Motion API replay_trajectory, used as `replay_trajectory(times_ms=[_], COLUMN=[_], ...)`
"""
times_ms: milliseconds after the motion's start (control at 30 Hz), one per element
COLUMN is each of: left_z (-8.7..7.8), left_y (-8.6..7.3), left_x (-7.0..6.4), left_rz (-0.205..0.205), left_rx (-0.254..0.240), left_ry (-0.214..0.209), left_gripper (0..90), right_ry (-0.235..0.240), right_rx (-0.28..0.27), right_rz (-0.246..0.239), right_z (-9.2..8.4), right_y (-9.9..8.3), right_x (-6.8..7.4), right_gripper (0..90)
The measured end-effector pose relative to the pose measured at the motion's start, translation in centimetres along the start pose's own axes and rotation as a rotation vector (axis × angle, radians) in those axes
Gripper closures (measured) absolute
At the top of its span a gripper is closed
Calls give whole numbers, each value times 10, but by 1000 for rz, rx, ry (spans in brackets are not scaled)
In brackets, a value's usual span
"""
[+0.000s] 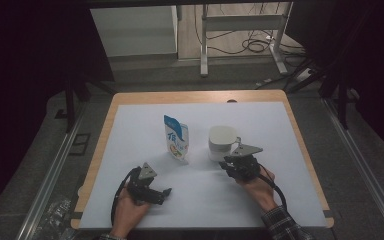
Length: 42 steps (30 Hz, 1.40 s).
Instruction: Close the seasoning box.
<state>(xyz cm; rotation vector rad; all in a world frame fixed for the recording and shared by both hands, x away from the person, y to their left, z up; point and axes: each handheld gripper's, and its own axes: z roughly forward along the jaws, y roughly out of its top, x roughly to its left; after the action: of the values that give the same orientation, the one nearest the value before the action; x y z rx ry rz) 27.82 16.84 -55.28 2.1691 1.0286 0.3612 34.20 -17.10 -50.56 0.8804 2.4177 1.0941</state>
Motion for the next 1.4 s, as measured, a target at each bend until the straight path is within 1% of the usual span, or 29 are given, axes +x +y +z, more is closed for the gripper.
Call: replay_trajectory(times_ms=[133, 267, 333, 367, 467, 700, 767, 867, 933, 1033, 1067, 1167, 1200, 1400], left_z=[0, 0, 0, 0, 0, 0, 0, 0, 0, 0, 0, 0, 0, 0], left_y=[0, 0, 0, 0, 0, 0, 0, 0, 0, 0, 0, 0, 0, 0], left_x=[0, 0, 0, 0, 0, 0, 0, 0, 0, 0, 0, 0, 0, 0], left_rz=[0, 0, 0, 0, 0, -2, -2, -2, -2, -2, -2, -2, 0, 1], left_rx=[0, 0, 0, 0, 0, -2, -2, -2, -2, -2, -2, -2, 0, 1], left_ry=[0, 0, 0, 0, 0, 0, 0, 1, 0, 1, 1, 1, 0, 0], left_gripper=[9, 10, 9, 9, 9, 9, 9, 9, 9, 9, 9, 9, 9, 9], right_ry=[-9, -13, -10, -16, -15, -6, -8, -21, -25, -18, -18, -12, -10, -28], right_rx=[1, 15, 23, 25, 21, 23, 25, 48, 47, 37, 37, 30, 32, 36], right_rz=[-3, -4, -2, -7, -5, 4, 12, 8, 5, 13, 13, 27, 39, 53], right_z=[-3, -6, -8, -9, -13, -20, -22, -25, -28, -36, -36, -43, -45, -56], right_y=[0, -2, -2, -2, -1, 1, 1, -1, -2, -4, -4, -7, -9, -16], right_x=[0, 0, 1, 1, 2, 3, 3, 3, 3, 1, 1, -1, -2, -6], right_gripper=[643, 587, 545, 520, 425, 290, 272, 251, 247, 233, 233, 214, 202, 164])
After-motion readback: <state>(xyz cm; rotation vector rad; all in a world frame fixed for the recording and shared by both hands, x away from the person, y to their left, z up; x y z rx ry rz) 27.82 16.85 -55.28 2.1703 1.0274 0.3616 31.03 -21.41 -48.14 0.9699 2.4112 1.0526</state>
